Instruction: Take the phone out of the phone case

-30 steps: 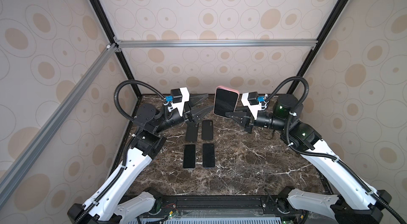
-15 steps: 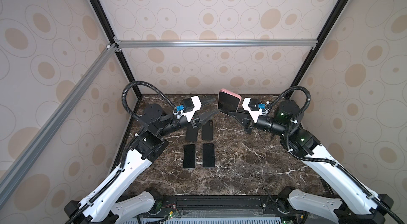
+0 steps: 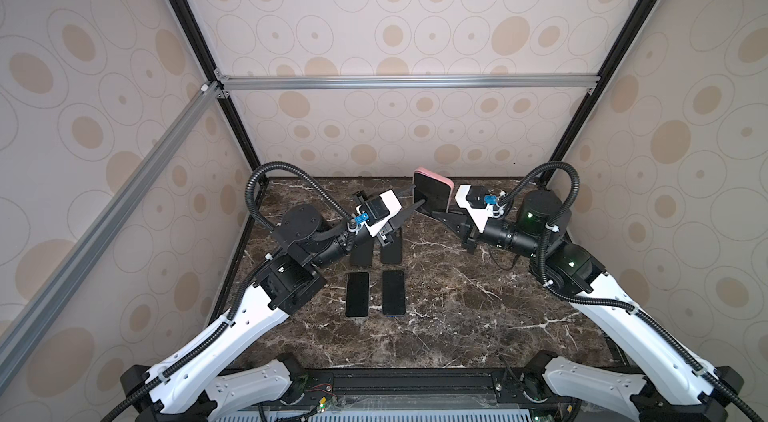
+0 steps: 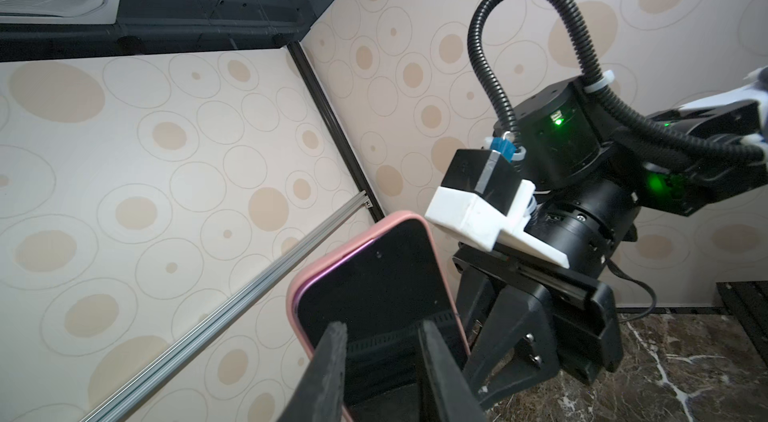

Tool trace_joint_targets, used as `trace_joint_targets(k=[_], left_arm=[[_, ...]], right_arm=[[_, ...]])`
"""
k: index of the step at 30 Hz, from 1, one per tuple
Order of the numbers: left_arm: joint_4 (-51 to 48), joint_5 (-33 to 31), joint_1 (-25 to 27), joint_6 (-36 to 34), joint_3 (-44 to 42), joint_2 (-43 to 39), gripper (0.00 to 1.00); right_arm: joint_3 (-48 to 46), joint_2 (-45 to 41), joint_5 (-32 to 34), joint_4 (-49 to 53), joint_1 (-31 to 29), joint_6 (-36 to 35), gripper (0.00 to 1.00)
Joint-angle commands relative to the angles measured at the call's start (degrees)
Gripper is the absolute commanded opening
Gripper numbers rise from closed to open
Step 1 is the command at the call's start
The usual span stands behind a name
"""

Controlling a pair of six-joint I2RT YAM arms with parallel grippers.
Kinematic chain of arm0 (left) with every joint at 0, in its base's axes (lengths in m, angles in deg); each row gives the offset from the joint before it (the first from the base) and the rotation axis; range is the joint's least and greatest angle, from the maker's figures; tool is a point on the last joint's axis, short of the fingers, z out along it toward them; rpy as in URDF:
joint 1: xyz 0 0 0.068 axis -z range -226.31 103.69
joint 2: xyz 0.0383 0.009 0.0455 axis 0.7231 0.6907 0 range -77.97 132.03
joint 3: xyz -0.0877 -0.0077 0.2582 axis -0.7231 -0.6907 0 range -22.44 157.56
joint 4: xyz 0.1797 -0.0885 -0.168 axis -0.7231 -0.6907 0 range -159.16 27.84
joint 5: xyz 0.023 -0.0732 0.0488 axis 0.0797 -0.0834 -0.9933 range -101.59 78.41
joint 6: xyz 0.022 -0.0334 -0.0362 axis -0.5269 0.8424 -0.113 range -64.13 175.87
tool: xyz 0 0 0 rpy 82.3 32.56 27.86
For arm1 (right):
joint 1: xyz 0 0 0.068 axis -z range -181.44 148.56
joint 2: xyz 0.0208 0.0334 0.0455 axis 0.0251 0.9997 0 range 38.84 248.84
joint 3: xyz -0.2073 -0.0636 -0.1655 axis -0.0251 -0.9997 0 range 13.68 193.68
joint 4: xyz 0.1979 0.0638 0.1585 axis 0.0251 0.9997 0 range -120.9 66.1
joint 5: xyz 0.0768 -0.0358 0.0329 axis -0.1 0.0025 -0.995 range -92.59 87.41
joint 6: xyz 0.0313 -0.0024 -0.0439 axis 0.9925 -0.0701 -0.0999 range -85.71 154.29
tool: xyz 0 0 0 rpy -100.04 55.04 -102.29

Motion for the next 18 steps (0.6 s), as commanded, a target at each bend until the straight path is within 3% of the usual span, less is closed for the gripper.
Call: trace_joint_targets(k=[1, 13, 18], left_arm=[[1.6, -5.8, 1.6, -5.6, 2.5, 0.3, 0.29], [2.3, -10.5, 3.4, -8.5, 2.6, 1.4, 0.30], [3.6, -12.3, 3.9, -8.8, 1.9, 0.8, 0.35]], right_arm=[[3.1, -0.8, -0.3, -0.6, -0.3, 0.0, 0.00], [2.8, -1.2, -1.4, 0.0, -0.2, -0.4, 0.00], [2.6, -1.4, -1.2, 0.3, -0.2, -0.6, 0.00]])
